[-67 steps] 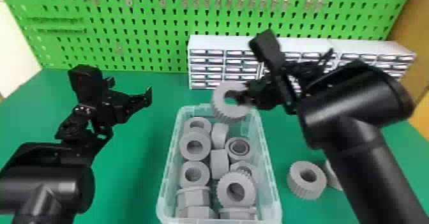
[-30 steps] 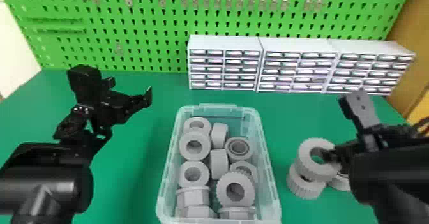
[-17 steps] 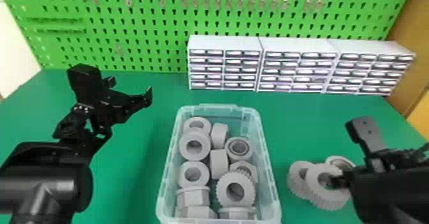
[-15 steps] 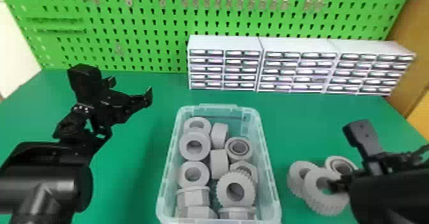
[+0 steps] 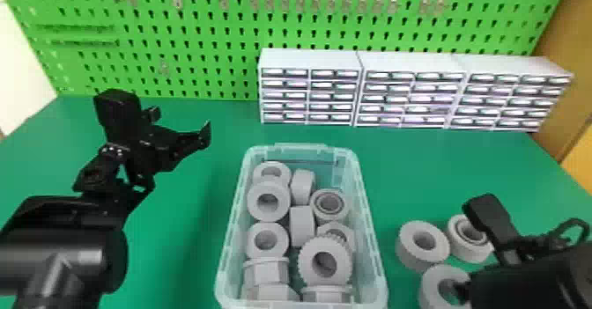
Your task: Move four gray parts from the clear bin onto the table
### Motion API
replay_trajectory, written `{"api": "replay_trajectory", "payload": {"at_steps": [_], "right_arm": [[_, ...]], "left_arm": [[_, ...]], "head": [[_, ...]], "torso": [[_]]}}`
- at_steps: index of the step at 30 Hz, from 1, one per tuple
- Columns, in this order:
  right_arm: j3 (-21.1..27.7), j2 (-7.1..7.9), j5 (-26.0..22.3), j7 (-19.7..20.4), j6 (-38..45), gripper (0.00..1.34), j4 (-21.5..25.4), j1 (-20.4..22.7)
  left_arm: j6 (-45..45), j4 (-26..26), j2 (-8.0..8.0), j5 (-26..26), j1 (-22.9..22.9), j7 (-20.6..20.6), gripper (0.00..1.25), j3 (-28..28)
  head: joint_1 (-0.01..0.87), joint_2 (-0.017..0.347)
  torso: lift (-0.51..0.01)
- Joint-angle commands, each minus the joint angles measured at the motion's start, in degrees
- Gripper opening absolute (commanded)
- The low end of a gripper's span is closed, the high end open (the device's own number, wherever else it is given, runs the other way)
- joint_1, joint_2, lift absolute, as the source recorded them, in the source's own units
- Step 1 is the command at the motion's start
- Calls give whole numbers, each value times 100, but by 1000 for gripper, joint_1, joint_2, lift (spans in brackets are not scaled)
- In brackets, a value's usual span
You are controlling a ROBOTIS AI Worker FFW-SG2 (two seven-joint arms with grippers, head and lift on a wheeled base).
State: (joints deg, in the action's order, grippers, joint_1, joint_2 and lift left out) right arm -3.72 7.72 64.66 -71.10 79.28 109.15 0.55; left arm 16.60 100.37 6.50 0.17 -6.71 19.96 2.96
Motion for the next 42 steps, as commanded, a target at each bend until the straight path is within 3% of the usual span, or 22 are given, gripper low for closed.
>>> {"api": "replay_trajectory", "payload": {"at_steps": [1, 26, 36, 42], "right_arm": [[-32, 1, 47, 0, -9, 252, -113, -11], [355, 36, 117, 9, -422, 261, -614, -318], [416, 10, 135, 9, -458, 716, -614, -336], [416, 10, 161, 9, -475, 789, -614, -336]], "left_arm": [[1, 0, 0, -8, 3, 0, 1121, 3], [1, -9, -9, 1, 11, 0, 1121, 3], [1, 0, -9, 1, 11, 0, 1120, 3], [1, -9, 0, 1, 11, 0, 1121, 3]], "head": [[678, 34], [678, 34], [678, 34], [678, 34]], "torso": [[-50], [-50], [-50], [-50]]}}
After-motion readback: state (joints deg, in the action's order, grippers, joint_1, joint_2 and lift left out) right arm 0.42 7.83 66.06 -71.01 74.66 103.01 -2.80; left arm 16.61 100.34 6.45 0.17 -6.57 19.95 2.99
